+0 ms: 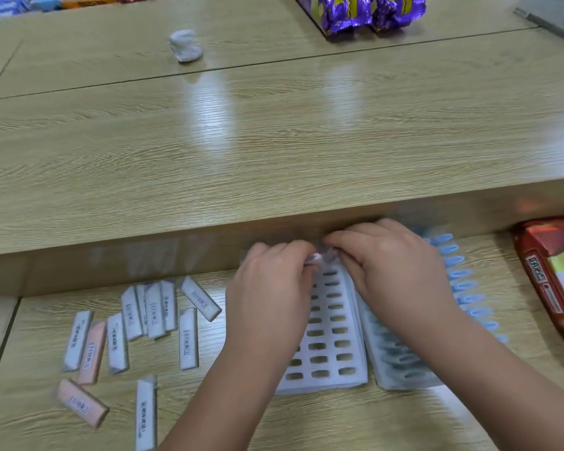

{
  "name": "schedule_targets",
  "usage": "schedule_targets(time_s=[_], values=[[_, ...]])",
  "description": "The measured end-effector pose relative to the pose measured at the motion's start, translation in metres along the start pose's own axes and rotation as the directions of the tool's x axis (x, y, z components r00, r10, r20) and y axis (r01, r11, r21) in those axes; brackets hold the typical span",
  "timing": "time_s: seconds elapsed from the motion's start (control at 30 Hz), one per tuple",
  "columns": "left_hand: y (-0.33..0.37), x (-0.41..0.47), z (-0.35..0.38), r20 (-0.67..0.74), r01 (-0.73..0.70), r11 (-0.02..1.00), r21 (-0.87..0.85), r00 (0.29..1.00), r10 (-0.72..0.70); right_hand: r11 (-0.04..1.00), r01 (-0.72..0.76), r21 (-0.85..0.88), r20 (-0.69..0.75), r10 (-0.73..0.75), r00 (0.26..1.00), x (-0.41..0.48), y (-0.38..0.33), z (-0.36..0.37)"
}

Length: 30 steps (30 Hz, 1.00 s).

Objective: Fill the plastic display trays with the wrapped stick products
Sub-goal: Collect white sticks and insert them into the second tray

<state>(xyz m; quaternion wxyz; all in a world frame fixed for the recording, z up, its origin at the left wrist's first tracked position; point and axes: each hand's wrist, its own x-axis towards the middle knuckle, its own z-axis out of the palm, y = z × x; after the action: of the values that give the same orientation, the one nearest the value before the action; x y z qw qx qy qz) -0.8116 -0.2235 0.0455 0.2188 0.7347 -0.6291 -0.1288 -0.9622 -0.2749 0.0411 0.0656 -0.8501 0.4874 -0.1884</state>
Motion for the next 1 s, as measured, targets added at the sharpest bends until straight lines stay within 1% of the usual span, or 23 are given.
schedule_targets(time_s=[0.07, 0.17, 0.3, 0.4, 0.47, 0.57, 0.63, 0.7, 0.8, 0.87, 0.93, 1.0], values=[[0.000, 0.001, 0.004, 0.011, 0.004, 1.000, 0.021, 1.000, -0.004, 0.999, -0.004, 0.042, 0.015, 0.004, 1.000, 0.000, 0.003, -0.001], [0.001, 0.003, 0.006, 0.003, -0.010, 0.999, 0.049, 1.000, 0.010, 0.999, 0.015, 0.033, 0.016, -0.015, 1.000, 0.000, 0.004, 0.000], [0.004, 0.008, 0.005, 0.042, -0.068, 0.996, 0.059, 0.997, 0.066, 0.999, 0.051, -0.001, 0.012, -0.051, 0.999, 0.001, 0.002, 0.000], [0.003, 0.008, 0.004, 0.088, -0.118, 0.992, 0.053, 0.990, 0.113, 1.000, 0.024, 0.018, 0.008, -0.024, 1.000, 0.002, 0.004, -0.001], [0.004, 0.007, 0.003, 0.078, -0.138, 0.988, 0.070, 0.988, 0.133, 0.999, 0.031, 0.029, 0.009, -0.032, 0.999, 0.002, 0.005, -0.002], [0.005, 0.007, 0.005, 0.069, -0.148, 0.986, 0.078, 0.987, 0.142, 0.999, 0.033, -0.007, 0.083, -0.032, 0.996, 0.003, 0.005, -0.004], [0.003, 0.007, 0.007, 0.068, -0.165, 0.982, 0.090, 0.985, 0.159, 0.999, 0.052, -0.007, 0.102, -0.051, 0.993, 0.002, 0.007, -0.003], [0.001, 0.007, 0.008, 0.067, -0.170, 0.983, 0.073, 0.984, 0.165, 0.997, 0.062, 0.049, 0.102, -0.067, 0.993, 0.000, 0.009, -0.003], [0.000, 0.008, 0.009, 0.063, -0.192, 0.980, 0.050, 0.980, 0.189, 0.977, 0.042, 0.209, 0.054, -0.055, 0.997, -0.003, 0.016, -0.002], [0.000, 0.009, 0.011, 0.063, -0.197, 0.978, 0.068, 0.979, 0.193, 0.960, 0.038, 0.278, 0.056, -0.056, 0.997, -0.004, 0.018, -0.002], [0.001, 0.008, 0.014, 0.055, -0.190, 0.978, 0.086, 0.981, 0.186, 0.957, 0.036, 0.289, 0.064, -0.057, 0.996, -0.004, 0.019, 0.000], [0.000, 0.007, 0.017, 0.025, -0.176, 0.981, 0.087, 0.984, 0.174, 0.965, 0.033, 0.262, 0.058, -0.050, 0.997, -0.005, 0.019, 0.001]])
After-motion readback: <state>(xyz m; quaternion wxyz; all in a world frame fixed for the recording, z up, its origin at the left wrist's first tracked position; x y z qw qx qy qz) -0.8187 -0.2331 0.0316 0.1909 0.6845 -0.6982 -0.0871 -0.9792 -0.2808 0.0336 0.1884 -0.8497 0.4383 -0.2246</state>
